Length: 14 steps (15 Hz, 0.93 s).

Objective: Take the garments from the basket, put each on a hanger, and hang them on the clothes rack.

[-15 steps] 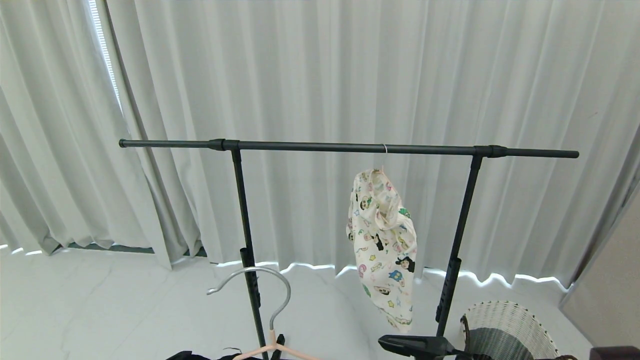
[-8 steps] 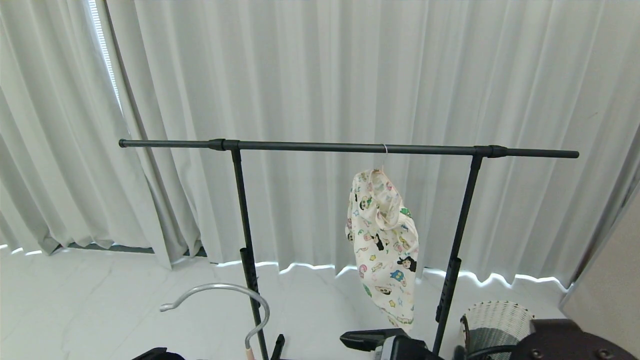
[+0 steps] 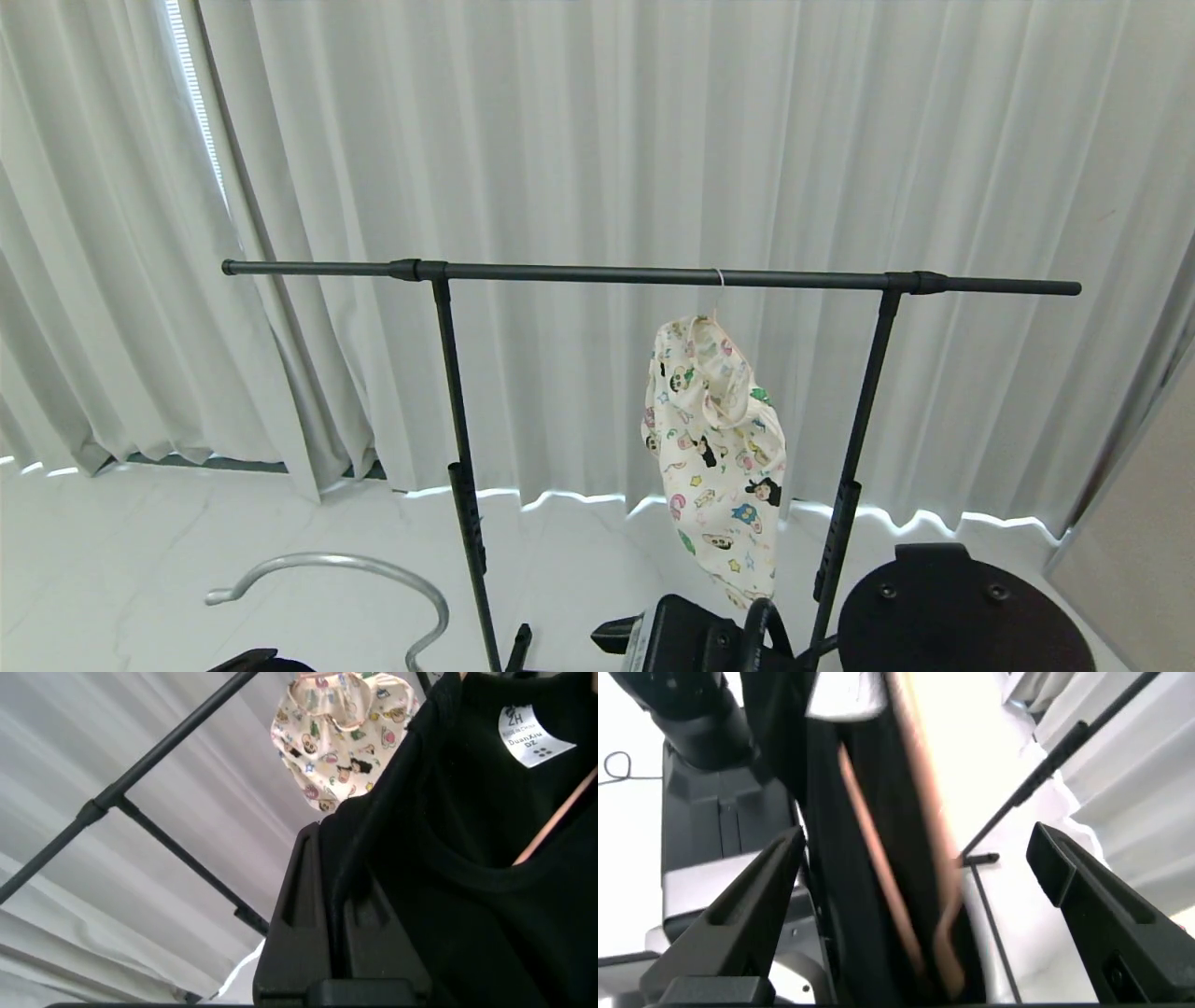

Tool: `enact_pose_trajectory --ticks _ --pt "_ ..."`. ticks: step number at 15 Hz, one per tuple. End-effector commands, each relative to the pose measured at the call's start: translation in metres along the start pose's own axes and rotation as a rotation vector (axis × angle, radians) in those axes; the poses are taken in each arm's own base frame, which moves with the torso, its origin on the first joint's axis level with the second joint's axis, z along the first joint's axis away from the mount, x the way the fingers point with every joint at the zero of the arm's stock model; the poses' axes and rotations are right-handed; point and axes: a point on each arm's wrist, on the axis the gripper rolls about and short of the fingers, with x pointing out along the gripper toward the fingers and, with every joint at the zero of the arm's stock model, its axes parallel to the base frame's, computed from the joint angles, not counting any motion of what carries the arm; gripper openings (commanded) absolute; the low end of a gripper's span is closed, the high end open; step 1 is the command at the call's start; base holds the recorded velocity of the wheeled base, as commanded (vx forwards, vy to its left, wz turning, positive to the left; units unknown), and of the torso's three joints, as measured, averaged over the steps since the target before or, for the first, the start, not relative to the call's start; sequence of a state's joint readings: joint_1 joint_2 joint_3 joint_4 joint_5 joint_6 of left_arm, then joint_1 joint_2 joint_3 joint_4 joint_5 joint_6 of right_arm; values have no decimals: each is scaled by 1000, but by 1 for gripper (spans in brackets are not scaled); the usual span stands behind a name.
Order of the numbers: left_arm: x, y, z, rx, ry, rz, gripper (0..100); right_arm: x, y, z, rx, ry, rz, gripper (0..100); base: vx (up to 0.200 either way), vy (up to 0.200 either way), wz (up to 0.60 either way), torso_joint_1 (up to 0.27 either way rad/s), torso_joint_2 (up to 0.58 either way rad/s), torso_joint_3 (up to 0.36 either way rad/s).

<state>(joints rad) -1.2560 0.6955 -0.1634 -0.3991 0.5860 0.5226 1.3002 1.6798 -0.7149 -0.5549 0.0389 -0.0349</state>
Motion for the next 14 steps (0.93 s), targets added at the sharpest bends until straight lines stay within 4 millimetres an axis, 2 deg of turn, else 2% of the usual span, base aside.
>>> enact_pose_trajectory --ticks 1,4,7,8,14 --pt "0 1 2 10 -19 -16 0 10 -2 2 1 4 -3 100 0 0 0 0 0 0" --pt "-1 1 2 35 -24 -20 0 18 -2 -2 3 23 -2 100 0 0 0 0 0 0" --pt "0 2 2 30 -16 -7 0 17 -2 -1 1 20 -3 100 0 0 0 0 0 0" --pt "0 2 1 29 -15 -8 0 17 -2 -1 0 18 -3 0 0 0 0 0 0 0" --pt "0 2 2 24 -18 -6 0 17 -2 -1 -2 20 -5 0 0 0 0 0 0 0"
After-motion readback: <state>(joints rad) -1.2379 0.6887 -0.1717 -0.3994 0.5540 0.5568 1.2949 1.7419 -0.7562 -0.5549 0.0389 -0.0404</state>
